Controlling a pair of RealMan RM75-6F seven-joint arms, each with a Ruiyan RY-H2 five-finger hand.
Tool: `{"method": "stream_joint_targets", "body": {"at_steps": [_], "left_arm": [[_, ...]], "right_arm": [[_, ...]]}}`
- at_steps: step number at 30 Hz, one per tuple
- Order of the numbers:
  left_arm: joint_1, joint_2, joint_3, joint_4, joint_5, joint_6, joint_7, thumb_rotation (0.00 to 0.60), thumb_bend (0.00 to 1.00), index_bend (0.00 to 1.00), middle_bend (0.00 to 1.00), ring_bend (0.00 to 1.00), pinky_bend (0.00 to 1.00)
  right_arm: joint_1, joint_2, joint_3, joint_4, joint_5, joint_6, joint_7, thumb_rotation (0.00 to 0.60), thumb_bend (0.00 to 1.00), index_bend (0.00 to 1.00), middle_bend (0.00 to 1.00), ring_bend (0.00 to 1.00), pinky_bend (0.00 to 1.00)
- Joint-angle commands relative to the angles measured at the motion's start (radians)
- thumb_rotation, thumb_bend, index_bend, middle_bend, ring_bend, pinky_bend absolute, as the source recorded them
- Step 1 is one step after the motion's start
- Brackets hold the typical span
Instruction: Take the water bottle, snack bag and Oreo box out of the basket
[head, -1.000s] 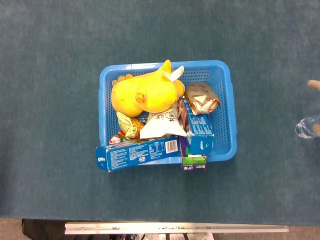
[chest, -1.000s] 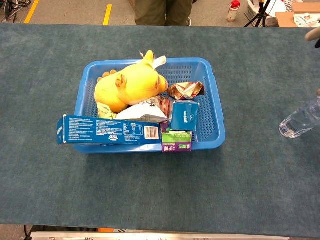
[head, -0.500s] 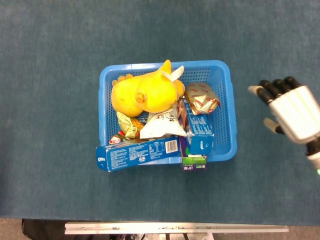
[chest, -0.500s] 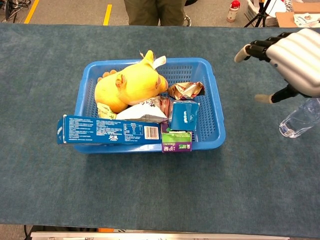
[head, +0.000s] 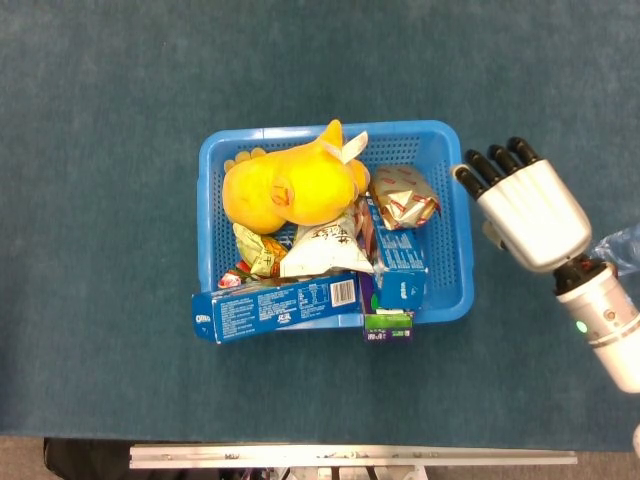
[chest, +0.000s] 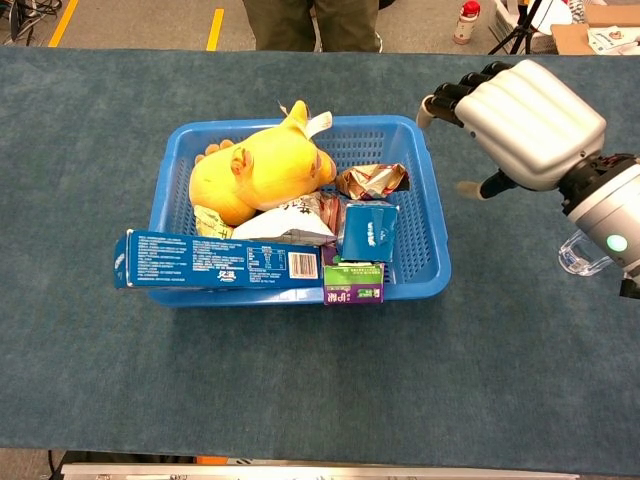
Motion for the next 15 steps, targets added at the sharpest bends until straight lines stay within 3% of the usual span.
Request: {"method": "stream_joint_targets", "body": {"at_steps": [1,7,15], "left_arm": [[0.000,0.000,0.000,0.000,-0.001,-0.001,0.000,0.600,0.45,0.42,0.41,0.40,0.44],[-0.001,0.000,0.001,0.001,0.000,-0.003,0.000,0.600,0.45,0.42,0.41,0.40,0.44],[0.001,0.003,0.001,-0.003,0.006,0.001,-0.006,0.600,0.45,0.42,0.41,0.40,0.44]], "right_arm": [[-0.007,-0.023,-0.006,-0.013,0.011,0.022,-0.032,0.600,0.00,0.35,0.36,0.33,0.32],[-0.044,-0.121,-0.021,-0.004,0.002,0.121,-0.107,0.600,0.00,0.38,0.35,0.33,0.32],[-0.059,-0.228,-0.014,0.046,0.068,0.151,-0.144,0.600,0.00,0.41,0.35,0.33,0.30]]}}
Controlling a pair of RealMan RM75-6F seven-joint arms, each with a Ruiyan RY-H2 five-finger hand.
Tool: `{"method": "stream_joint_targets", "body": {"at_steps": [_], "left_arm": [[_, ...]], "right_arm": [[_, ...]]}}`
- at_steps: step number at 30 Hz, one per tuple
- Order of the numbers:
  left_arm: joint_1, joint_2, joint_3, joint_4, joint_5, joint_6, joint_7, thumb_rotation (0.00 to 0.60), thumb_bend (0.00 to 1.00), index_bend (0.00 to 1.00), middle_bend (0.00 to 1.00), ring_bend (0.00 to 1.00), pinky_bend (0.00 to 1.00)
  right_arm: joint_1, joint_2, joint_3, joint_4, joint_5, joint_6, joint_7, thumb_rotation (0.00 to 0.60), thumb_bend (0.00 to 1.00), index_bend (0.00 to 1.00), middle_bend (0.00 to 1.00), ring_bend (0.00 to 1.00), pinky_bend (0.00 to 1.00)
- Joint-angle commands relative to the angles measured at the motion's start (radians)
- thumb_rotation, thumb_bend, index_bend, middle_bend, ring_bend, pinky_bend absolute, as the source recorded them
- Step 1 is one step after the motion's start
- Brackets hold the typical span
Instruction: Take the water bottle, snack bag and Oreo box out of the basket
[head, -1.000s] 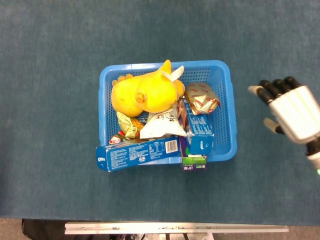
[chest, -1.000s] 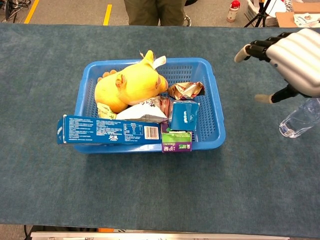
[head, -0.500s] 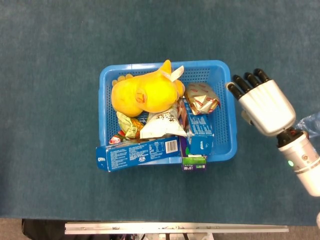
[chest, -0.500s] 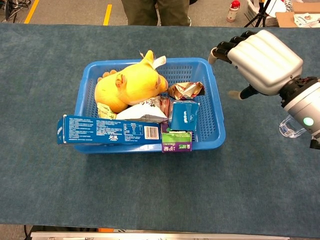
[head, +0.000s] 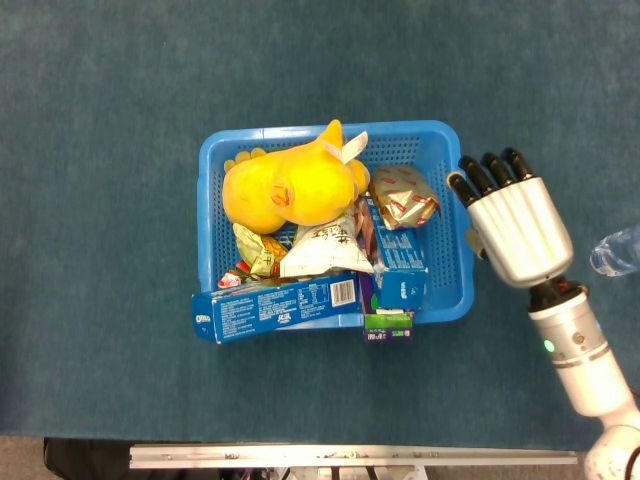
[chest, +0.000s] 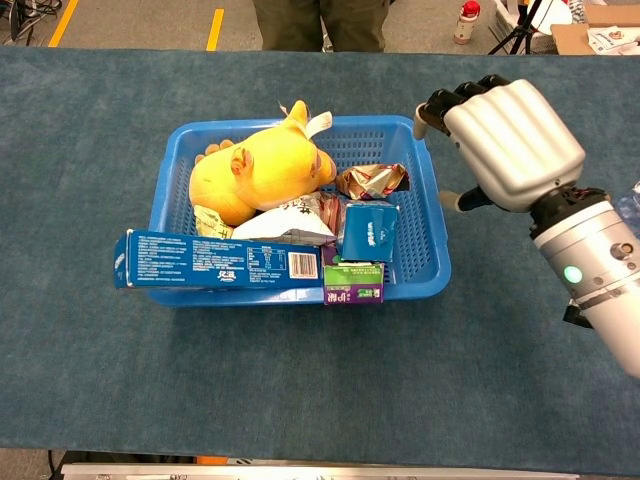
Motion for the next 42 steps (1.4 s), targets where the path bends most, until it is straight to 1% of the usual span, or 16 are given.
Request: {"method": "stream_joint_targets", "body": {"at_steps": [1,9,16,21,30,34,42], "left_arm": [[0.000,0.001,0.000,-0.001,0.000,0.000,-0.002,0.600,0.45,0.42,0.41,0.40,0.44],[0.000,0.003,0.002,-0.002,0.005,-0.002,-0.005,0.600,0.45,0.42,0.41,0.40,0.44],[0.000,0.003,0.003,-0.002,0.005,-0.003,-0.005,0.600,0.45,0.42,0.41,0.40,0.44],[0.000,0.004,0.003,-0.002,0.005,-0.004,-0.005,0.600,0.45,0.42,0.41,0.40,0.44],[0.001,0.004,0.004,-0.004,0.009,0.000,-0.005,0.600,0.45,0.42,0.41,0.40,0.44],[0.002,0.005,0.005,-0.006,0.013,0.001,-0.004,0.600,0.45,0.42,0.41,0.40,0.44],[0.002,0.007,0.009,-0.008,0.021,0.002,-0.002,0.600,0.45,0.42,0.41,0.40,0.44]], "right_arm": [[-0.003,-0.038,0.006,0.033,0.026,0.008,-0.007,0.600,0.00,0.41,0.35,0.33,0.30],[0.010,-0.098,0.022,0.108,0.059,0.006,0.026,0.600,0.00,0.41,0.35,0.33,0.30],[0.023,-0.123,0.027,0.146,0.050,0.008,0.089,0.600,0.00,0.41,0.35,0.33,0.30],[0.028,-0.135,0.029,0.152,0.049,0.008,0.148,0.600,0.00,0.41,0.35,0.33,0.30],[0.038,-0.158,0.034,0.186,0.062,0.002,0.186,0.600,0.00,0.41,0.35,0.33,0.30],[0.052,-0.188,0.044,0.232,0.072,-0.010,0.215,0.600,0.00,0.41,0.35,0.33,0.30],[0.073,-0.230,0.052,0.309,0.088,-0.031,0.263,0.600,0.00,0.47,0.35,0.33,0.30]]}}
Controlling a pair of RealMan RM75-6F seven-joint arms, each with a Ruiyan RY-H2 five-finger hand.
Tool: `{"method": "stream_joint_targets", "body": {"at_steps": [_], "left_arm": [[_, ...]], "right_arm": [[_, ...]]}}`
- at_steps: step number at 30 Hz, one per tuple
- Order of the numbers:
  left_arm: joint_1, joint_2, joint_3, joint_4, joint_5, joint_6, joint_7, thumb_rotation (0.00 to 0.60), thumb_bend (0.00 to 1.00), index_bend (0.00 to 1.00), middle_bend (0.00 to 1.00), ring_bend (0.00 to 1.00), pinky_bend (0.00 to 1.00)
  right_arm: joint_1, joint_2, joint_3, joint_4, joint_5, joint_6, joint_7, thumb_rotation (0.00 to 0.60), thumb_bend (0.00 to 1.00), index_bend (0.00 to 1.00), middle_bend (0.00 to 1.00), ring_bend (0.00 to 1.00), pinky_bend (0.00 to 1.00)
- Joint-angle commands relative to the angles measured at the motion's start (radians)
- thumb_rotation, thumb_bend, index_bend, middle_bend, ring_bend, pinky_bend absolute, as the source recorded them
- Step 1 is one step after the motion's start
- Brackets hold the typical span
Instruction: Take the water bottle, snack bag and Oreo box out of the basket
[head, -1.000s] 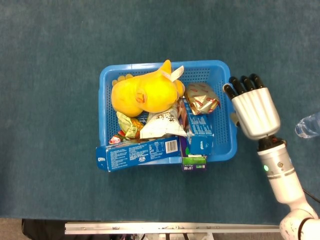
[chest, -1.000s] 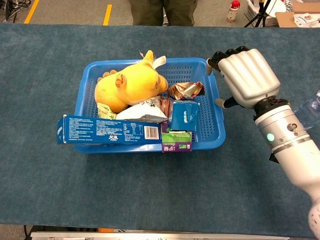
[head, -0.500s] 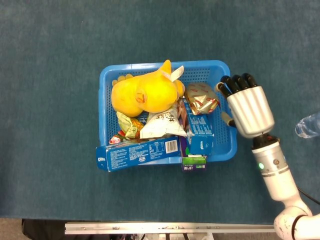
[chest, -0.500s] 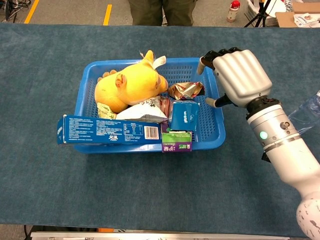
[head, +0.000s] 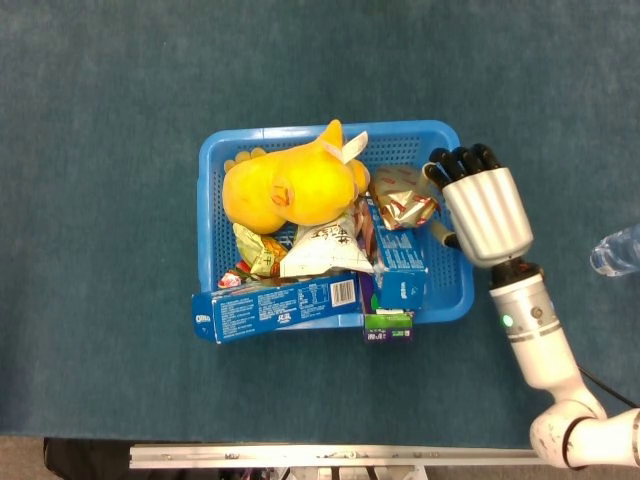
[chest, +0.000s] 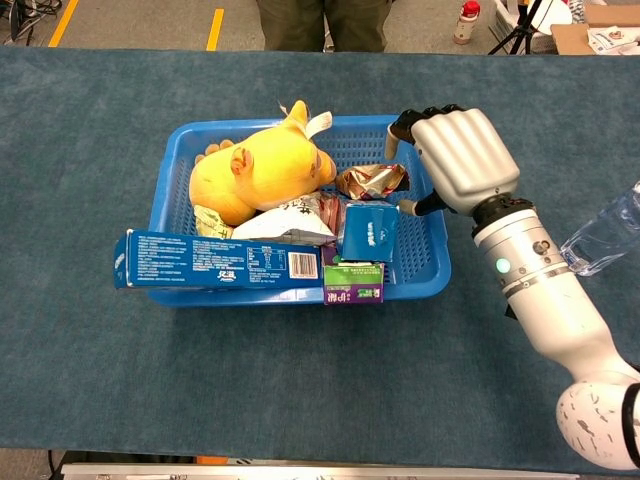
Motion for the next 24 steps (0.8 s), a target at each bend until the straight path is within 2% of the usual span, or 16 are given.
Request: {"method": "stream_joint_targets", "body": {"at_steps": [1,9,24], "left_arm": [[0.000,0.000,0.001,-0.001,0.002,0.000,0.001,0.600,0.45,0.42,0.41,0.40,0.44],[-0.001,-0.001,0.004,-0.002,0.004,-0.004,0.008,0.600,0.45,0.42,0.41,0.40,0.44],[-0.001,-0.001,0.006,-0.004,0.010,-0.003,0.011,0.600,0.45,0.42,0.41,0.40,0.44]], "right_arm": [[0.007,-0.012,0.002,0.022,0.007,-0.008,0.016,0.600,0.00,0.48,0.35,0.33,0.30],[0.013,-0.026,0.003,0.058,0.006,0.001,0.046,0.600,0.00,0.57,0.35,0.33,0.30],[0.027,-0.066,0.010,0.158,-0.014,0.029,0.098,0.600,0.07,0.62,0.38,0.34,0.30]]}}
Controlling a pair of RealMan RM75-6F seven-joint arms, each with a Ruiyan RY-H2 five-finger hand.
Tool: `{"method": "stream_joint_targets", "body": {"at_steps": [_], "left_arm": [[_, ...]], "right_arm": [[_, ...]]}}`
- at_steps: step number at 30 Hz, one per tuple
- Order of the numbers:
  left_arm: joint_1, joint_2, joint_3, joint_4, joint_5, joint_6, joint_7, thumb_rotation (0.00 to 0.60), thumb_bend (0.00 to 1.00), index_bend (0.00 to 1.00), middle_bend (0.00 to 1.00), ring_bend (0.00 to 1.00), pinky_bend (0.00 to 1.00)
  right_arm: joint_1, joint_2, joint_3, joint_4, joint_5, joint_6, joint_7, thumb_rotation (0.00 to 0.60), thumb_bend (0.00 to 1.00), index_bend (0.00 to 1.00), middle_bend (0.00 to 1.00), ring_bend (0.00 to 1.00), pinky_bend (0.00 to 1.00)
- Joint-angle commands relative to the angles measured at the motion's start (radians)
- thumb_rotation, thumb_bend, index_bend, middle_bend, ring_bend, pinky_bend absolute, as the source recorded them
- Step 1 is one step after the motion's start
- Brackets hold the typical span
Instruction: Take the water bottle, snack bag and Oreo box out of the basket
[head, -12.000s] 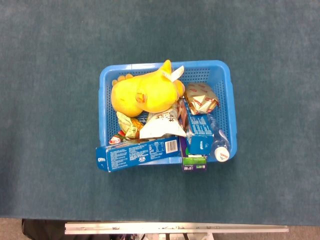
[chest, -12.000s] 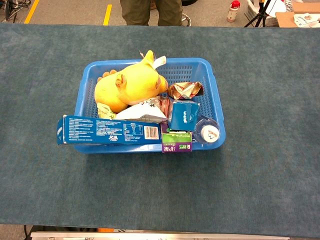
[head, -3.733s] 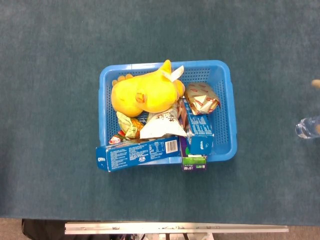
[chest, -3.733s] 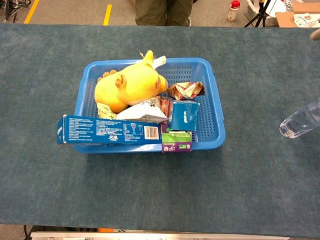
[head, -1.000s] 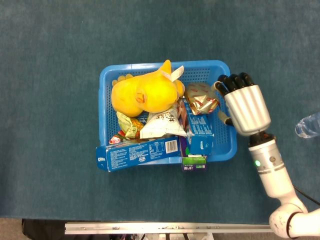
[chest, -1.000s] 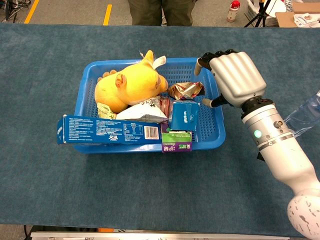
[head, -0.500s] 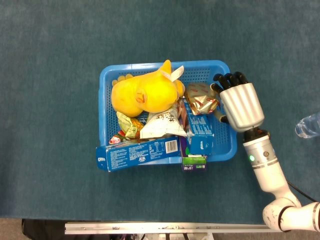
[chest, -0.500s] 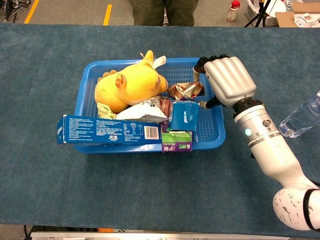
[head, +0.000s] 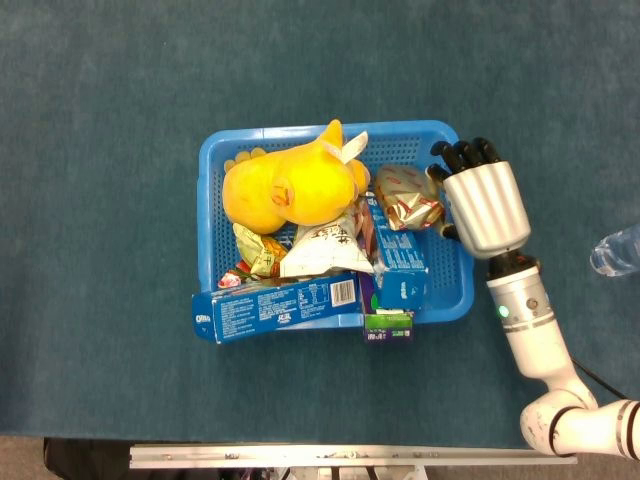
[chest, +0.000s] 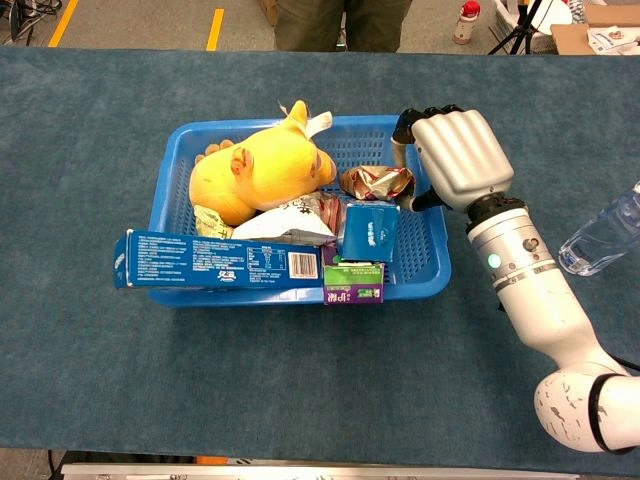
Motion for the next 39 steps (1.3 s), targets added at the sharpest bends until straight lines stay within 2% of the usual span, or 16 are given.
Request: {"method": "stream_joint_targets", "body": {"at_steps": [1,8,19,30,39], "left_arm": [[0.000,0.000,0.000,0.000,0.000,0.000,0.000,0.600,0.45,0.42,0.41,0.40,0.44],[-0.001,-0.001,0.000,0.000,0.000,-0.002,0.002,0.600,0.45,0.42,0.41,0.40,0.44],[-0.001,-0.001,0.001,-0.001,0.002,-0.001,0.002,0.600,0.45,0.42,0.41,0.40,0.44],[0.000,0.001,0.002,-0.002,0.004,-0.001,-0.001,0.600,0.45,0.42,0.41,0.40,0.44],[-0.002,0.000,0.002,0.000,0.002,-0.004,0.001,0.600,0.45,0.42,0.41,0.40,0.44]], "right_arm": [[0.005,-0.011,0.002,0.025,-0.006,0.004,0.013,0.600,0.07,0.62,0.38,0.34,0.30],[0.015,-0.025,0.005,0.068,-0.001,-0.008,0.048,0.600,0.06,0.56,0.38,0.34,0.30],[0.035,-0.065,0.011,0.155,-0.026,0.006,0.131,0.600,0.07,0.56,0.40,0.37,0.30],[0.062,-0.137,0.035,0.312,-0.038,0.026,0.278,0.600,0.21,0.75,0.48,0.47,0.30],[0.071,-0.140,0.040,0.323,-0.065,0.071,0.326,0.600,0.26,0.84,0.50,0.49,0.30]]}}
